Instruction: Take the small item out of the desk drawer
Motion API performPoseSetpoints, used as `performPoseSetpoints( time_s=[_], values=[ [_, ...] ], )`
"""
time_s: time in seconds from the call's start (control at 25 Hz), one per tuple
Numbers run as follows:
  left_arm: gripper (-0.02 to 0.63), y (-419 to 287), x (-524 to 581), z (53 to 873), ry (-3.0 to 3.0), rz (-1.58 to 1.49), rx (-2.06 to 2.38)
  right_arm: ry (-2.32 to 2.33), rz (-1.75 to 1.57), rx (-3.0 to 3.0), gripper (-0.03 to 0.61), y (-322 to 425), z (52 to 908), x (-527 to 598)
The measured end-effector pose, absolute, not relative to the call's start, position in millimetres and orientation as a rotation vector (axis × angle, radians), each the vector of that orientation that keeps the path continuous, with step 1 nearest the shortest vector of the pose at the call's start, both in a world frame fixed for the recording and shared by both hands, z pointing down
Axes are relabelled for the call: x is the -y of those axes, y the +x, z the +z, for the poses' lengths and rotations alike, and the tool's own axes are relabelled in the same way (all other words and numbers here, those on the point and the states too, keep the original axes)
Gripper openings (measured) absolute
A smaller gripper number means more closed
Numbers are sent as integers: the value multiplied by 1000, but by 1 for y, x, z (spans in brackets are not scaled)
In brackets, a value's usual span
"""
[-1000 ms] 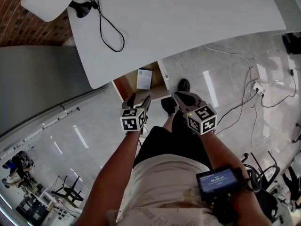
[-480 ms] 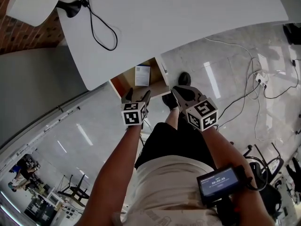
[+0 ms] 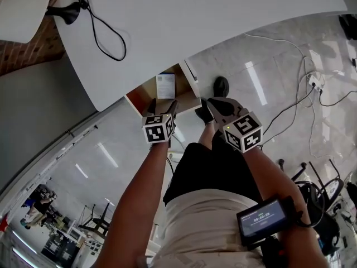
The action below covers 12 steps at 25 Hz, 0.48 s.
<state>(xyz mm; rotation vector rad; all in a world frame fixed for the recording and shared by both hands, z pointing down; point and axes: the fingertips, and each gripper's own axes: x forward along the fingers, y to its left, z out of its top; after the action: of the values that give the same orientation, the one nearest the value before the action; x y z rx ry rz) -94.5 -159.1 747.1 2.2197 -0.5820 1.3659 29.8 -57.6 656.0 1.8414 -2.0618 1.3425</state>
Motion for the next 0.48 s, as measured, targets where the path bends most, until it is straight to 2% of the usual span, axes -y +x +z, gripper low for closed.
performPoseSetpoints(
  time_s=[0.48],
  values=[
    [344,-84,174,779,2221,1430,584,1800,1344,2095,6,31,679,58]
  ],
)
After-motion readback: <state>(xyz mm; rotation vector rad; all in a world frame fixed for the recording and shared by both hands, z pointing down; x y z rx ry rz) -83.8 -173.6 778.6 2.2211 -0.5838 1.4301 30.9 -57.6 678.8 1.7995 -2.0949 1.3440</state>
